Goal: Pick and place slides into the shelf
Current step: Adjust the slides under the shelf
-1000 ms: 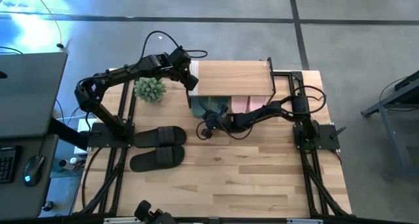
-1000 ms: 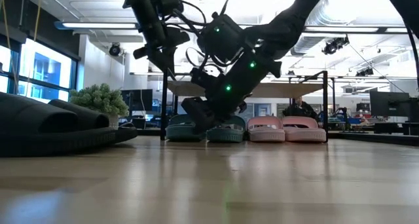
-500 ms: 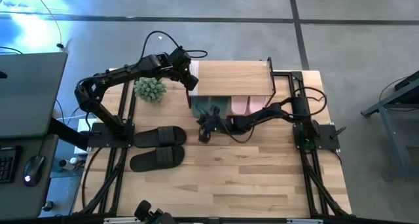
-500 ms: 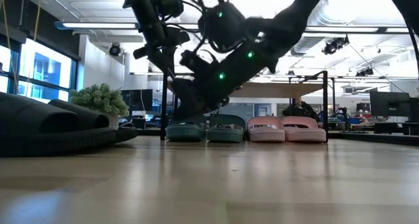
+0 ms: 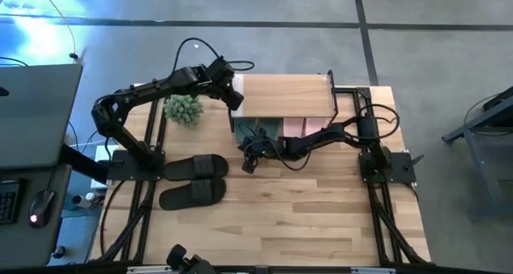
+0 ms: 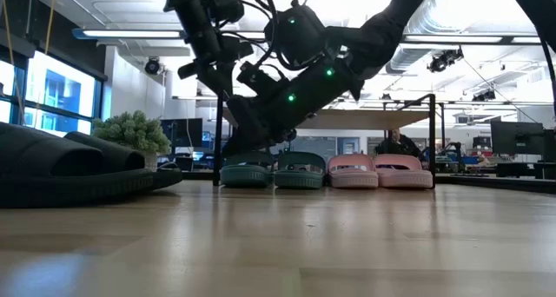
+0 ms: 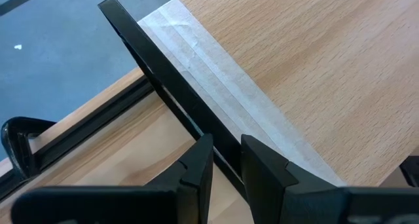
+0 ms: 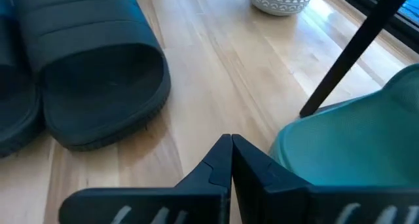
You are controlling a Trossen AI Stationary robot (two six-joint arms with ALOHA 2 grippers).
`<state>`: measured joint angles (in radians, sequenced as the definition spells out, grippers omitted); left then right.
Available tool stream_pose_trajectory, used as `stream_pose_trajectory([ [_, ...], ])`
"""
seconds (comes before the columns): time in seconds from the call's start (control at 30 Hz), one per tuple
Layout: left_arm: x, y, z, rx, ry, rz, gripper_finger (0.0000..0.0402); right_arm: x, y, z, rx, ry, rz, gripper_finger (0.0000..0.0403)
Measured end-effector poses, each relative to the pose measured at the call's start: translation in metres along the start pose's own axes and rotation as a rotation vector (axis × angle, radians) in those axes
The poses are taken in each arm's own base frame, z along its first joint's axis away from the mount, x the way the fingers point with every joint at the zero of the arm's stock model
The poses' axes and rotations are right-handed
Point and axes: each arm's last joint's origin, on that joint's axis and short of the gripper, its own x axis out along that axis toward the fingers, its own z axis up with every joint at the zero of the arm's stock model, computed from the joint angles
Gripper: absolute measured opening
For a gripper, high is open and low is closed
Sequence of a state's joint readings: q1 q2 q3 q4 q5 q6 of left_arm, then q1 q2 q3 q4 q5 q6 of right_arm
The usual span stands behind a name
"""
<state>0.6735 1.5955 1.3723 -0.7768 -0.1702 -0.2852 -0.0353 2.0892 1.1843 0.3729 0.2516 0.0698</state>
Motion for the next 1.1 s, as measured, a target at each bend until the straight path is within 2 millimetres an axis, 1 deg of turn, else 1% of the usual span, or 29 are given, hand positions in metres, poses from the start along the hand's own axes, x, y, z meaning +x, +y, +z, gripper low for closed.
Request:
stream_pose_trajectory([
  [0.17,0.0,-0.001,0.001,-0.002,-0.009,-0.013,0.0067,0.001,-0.006,0.001,-0.008,-0.001,0.008,0.0],
  [0.37,0.0,-0.001,0.001,0.017,-0.012,-0.016,0.0067,0.001,-0.005,-0.001,-0.041,0.019,0.011,0.0],
  [0.47,-0.002,0.0,0.001,0.032,-0.019,-0.017,0.0067,0.0,0.001,-0.007,-0.076,0.055,0.016,0.0],
  [0.53,-0.008,-0.002,0.002,0.046,-0.045,-0.03,0.0067,-0.002,0.008,-0.006,-0.099,0.046,0.033,0.0],
  [0.63,-0.027,-0.006,0.002,0.059,-0.117,-0.039,0.0067,-0.005,0.021,-0.005,-0.125,0.015,0.066,0.0],
  [0.7,-0.042,-0.01,0.002,0.079,-0.171,-0.055,0.0067,-0.007,0.026,-0.005,-0.133,0.014,0.073,0.0],
  [0.83,-0.078,-0.016,-0.004,0.101,-0.255,-0.109,0.0067,-0.007,0.026,-0.007,-0.134,0.027,0.067,0.0],
  [0.9,-0.093,-0.02,-0.013,0.129,-0.251,-0.138,0.0067,-0.007,0.025,-0.008,-0.139,0.043,0.066,0.0],
  [0.97,-0.106,-0.028,-0.027,0.18,-0.216,-0.164,0.0067,-0.01,0.027,-0.01,-0.153,0.078,0.073,0.0],
  [1.03,-0.116,-0.038,-0.041,0.234,-0.18,-0.184,0.0067,-0.017,0.031,-0.01,-0.174,0.121,0.077,0.0],
  [1.1,-0.122,-0.048,-0.058,0.274,-0.162,-0.21,0.0067,-0.028,0.037,-0.007,-0.209,0.15,0.059,0.0],
])
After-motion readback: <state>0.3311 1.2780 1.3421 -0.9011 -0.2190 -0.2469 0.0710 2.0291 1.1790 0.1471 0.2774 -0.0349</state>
